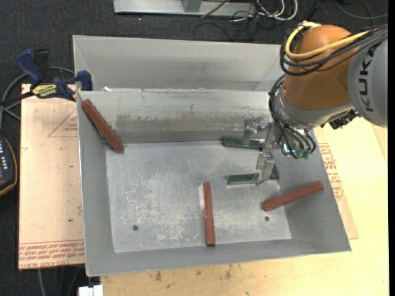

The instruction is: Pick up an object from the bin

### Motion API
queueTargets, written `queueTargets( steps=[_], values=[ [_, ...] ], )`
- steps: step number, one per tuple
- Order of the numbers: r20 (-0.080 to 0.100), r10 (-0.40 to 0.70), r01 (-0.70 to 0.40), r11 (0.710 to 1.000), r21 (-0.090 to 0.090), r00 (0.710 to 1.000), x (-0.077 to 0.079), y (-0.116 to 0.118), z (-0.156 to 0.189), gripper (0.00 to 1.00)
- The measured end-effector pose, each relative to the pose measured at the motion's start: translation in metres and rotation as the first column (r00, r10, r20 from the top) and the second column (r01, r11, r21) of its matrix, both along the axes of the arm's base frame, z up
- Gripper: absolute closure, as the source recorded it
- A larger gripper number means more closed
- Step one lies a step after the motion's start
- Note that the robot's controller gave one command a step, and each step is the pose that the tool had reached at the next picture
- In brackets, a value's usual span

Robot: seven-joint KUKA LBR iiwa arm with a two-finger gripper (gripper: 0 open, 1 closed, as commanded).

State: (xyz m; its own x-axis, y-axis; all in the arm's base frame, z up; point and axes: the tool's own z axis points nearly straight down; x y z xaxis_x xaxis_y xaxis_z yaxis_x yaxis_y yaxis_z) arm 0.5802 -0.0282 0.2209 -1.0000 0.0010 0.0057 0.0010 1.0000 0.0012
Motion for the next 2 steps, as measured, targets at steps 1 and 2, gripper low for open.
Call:
queueTargets(
  steps=[1, 2],
  values=[
    [0.001, 0.124, -0.124, 0.992, 0.001, 0.992, -0.006, -0.027, -0.155, 0.00],
    [0.012, 0.124, -0.124, 0.992, -0.002, 0.992, 0.009, -0.039, -0.119, 0.00]
  ],
)
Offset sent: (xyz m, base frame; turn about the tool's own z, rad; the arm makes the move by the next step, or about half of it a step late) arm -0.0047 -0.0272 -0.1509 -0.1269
